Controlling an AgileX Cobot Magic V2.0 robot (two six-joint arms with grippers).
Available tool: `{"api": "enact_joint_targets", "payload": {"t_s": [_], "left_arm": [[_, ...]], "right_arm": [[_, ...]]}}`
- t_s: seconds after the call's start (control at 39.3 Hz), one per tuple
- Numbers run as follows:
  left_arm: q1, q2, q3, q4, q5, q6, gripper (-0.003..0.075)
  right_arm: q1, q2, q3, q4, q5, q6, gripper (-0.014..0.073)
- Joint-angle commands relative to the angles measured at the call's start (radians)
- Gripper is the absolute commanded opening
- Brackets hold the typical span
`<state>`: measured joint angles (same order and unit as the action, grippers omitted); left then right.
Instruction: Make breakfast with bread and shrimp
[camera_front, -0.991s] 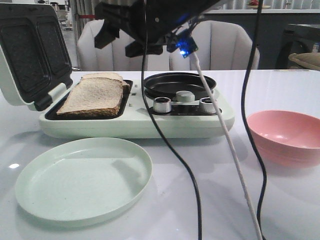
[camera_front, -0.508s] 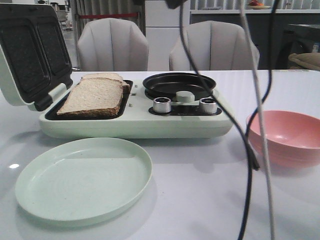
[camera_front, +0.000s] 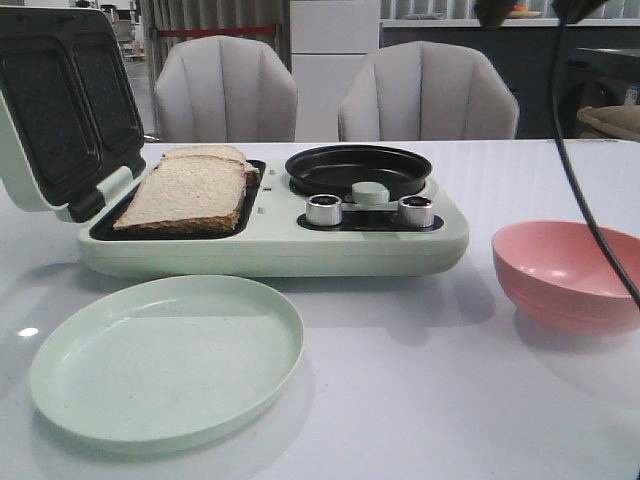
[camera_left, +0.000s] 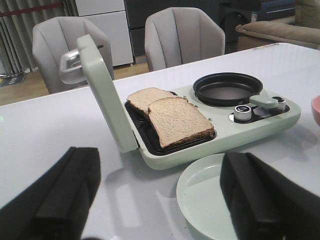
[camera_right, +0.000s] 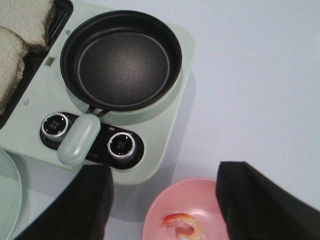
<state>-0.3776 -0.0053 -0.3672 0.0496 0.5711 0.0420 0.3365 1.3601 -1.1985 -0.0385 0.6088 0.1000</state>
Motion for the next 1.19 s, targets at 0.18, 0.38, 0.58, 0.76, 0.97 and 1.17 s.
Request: {"api": "enact_joint_targets", "payload": {"t_s": [0.18,0.38,0.58,0.76,0.97,1.17], "left_arm": [[0.001,-0.016,-0.026,-0.008,-0.082,-0.006,0.0552],[0.001,-0.016,-0.026,-0.008,-0.084,-0.006,0.0552],[0.001,-0.016,-0.026,-0.008,-0.084,-0.006,0.0552],[0.001,-0.016,-0.026,-0.008,-0.086,-0.006,0.0552],[0.001,-0.014,-0.026,-0.01,-0.086,-0.006,0.0552],[0.001,-0.014,-0.026,-0.01,-0.084,-0.006,0.0552]], "right_arm": [[-0.007,-0.333,0.24,-0.007,-0.262,0.006,0.054],[-0.007,-0.571,0.413,-0.007,-0.315,0.006,0.054],[-0.007,-0.818,0.601,-0.002,-0.365,0.006,0.054],[-0.007,-1.055,0.779,0.039,-0.409,0.006,0.054],[-0.007,-1.238,0.887,0.039,-0.435,0.005,0.054],[-0.007,-1.246,0.939,0.039,-0.443,0.005,0.054]]}}
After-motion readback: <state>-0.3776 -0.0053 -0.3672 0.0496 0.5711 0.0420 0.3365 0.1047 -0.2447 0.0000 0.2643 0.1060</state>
